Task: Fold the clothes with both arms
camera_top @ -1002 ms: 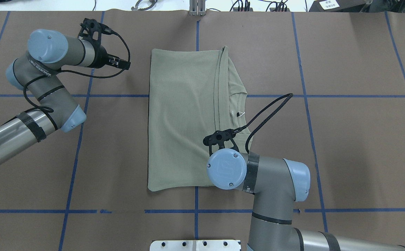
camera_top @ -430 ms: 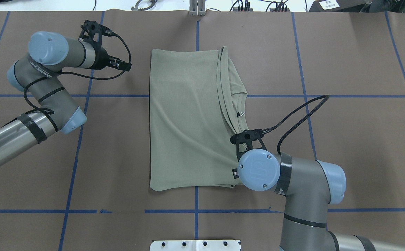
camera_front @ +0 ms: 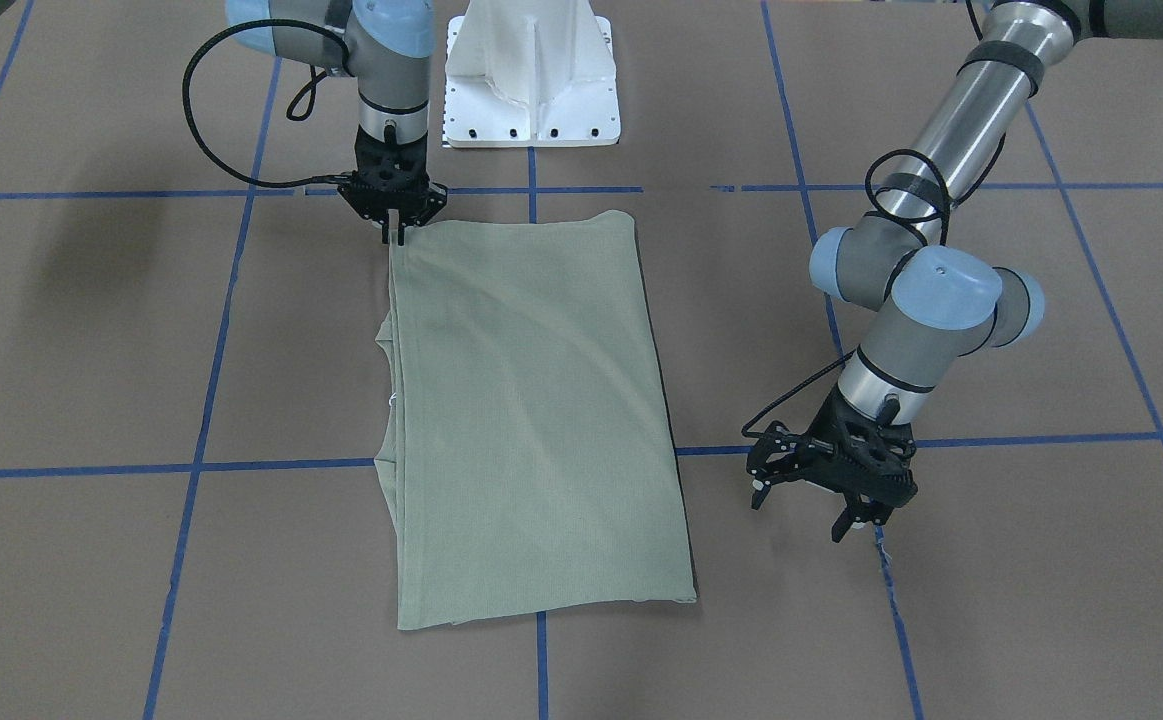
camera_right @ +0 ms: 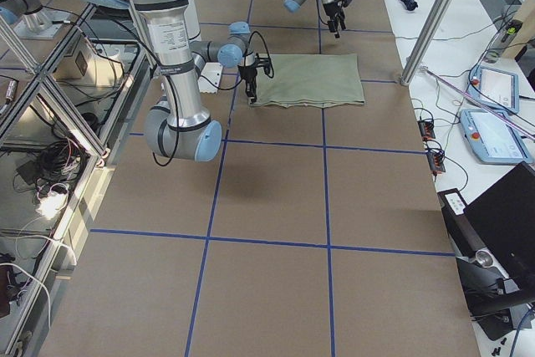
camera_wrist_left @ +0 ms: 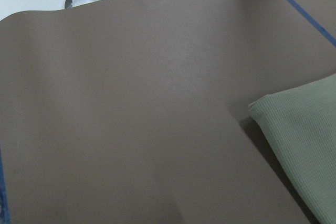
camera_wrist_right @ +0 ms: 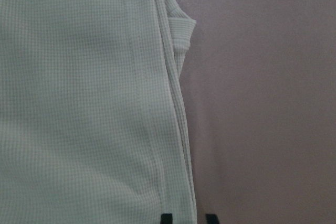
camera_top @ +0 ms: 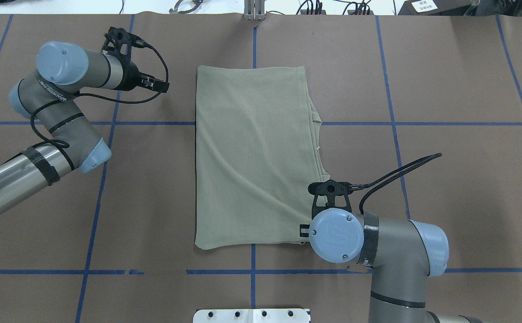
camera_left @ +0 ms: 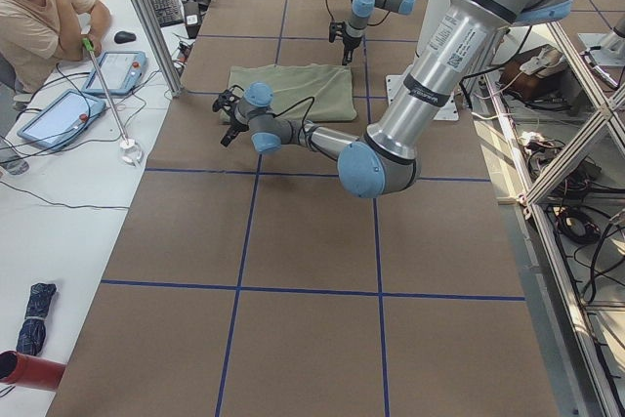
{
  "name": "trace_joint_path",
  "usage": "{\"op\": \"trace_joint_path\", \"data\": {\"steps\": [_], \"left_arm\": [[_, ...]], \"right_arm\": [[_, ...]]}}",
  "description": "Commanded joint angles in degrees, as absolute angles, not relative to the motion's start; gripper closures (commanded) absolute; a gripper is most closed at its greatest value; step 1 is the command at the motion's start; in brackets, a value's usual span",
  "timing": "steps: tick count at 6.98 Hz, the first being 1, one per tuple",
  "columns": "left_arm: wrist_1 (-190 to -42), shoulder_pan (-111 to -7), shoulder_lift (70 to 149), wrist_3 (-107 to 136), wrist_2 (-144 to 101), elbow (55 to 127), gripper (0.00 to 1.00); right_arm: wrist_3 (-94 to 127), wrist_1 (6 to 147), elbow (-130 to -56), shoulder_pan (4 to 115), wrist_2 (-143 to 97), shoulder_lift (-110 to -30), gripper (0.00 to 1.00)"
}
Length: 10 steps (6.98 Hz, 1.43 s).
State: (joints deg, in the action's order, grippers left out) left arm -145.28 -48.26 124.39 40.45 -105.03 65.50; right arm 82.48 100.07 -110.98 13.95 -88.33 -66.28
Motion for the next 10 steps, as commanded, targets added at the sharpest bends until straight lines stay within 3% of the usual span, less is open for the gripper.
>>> {"op": "trace_joint_path", "data": {"steps": [1, 3, 5, 8, 10], "left_arm": [[-145.1, -48.2, 124.5, 42.3, -105.2, 66.7, 0.00], [-144.1, -46.2, 122.4, 50.9, -107.0, 72.6, 0.00], [-143.6, -39.1, 113.1, 61.2, -106.4, 86.8, 0.00], [-137.3, -26.7, 102.8, 75.9, -98.3, 104.4, 0.00], [-133.4, -17.6, 102.8, 91.4, -88.4, 106.0, 0.00]], "right_arm": [[83.7, 95.0, -111.2, 15.1, -88.4, -66.3, 0.00], [84.4, 84.0, -113.2, 17.0, -88.5, -69.7, 0.00], [90.9, 64.2, -115.2, 17.0, -87.8, -80.3, 0.00], [99.4, 63.3, -117.4, 17.1, -83.6, -82.7, 0.00], [100.2, 63.4, -117.3, 17.0, -82.5, -82.7, 0.00]]}}
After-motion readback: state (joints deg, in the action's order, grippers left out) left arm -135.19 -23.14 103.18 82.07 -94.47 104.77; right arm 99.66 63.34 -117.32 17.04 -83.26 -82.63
